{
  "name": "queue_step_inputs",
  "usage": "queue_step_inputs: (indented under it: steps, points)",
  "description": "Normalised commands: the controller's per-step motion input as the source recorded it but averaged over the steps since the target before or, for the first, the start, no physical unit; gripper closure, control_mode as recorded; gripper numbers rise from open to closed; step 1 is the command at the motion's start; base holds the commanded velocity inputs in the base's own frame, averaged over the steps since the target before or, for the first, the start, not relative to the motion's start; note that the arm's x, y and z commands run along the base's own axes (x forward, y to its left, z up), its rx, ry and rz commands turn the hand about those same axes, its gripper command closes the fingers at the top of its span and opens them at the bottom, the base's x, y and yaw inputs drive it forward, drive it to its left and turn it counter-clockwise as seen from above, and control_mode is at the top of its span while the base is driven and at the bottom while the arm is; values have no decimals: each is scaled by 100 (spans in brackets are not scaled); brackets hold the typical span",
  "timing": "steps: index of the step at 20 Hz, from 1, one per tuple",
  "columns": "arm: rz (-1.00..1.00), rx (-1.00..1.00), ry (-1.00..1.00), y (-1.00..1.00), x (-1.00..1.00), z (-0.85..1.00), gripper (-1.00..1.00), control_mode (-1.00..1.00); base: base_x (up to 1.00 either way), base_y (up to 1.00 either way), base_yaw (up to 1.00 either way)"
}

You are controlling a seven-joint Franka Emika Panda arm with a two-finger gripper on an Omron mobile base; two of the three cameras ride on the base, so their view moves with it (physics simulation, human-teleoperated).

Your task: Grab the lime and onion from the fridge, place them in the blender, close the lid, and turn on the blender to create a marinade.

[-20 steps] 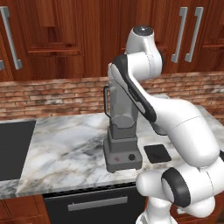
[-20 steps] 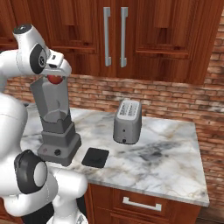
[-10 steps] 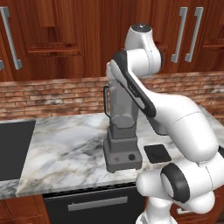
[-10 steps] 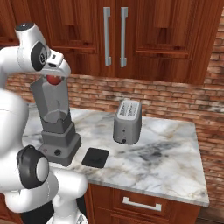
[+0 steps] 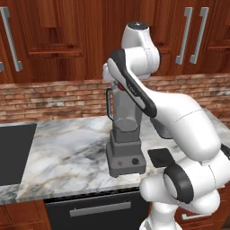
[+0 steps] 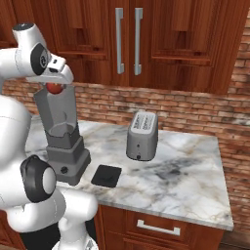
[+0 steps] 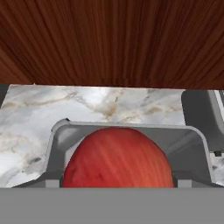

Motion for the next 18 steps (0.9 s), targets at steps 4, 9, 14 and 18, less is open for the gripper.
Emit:
queue_step_inputs:
  steps: [4, 9, 14, 18]
  points:
    - [2, 0, 0, 3, 4, -1, -100, -100, 0, 0, 0]
    - [0, 0, 0, 0, 6, -1, -100, -100, 0, 0, 0]
    - [0, 0, 0, 0, 0, 0, -100, -100, 0, 0, 0]
    - [0, 0, -2, -1, 0, 0, -100, -100, 0, 0, 0]
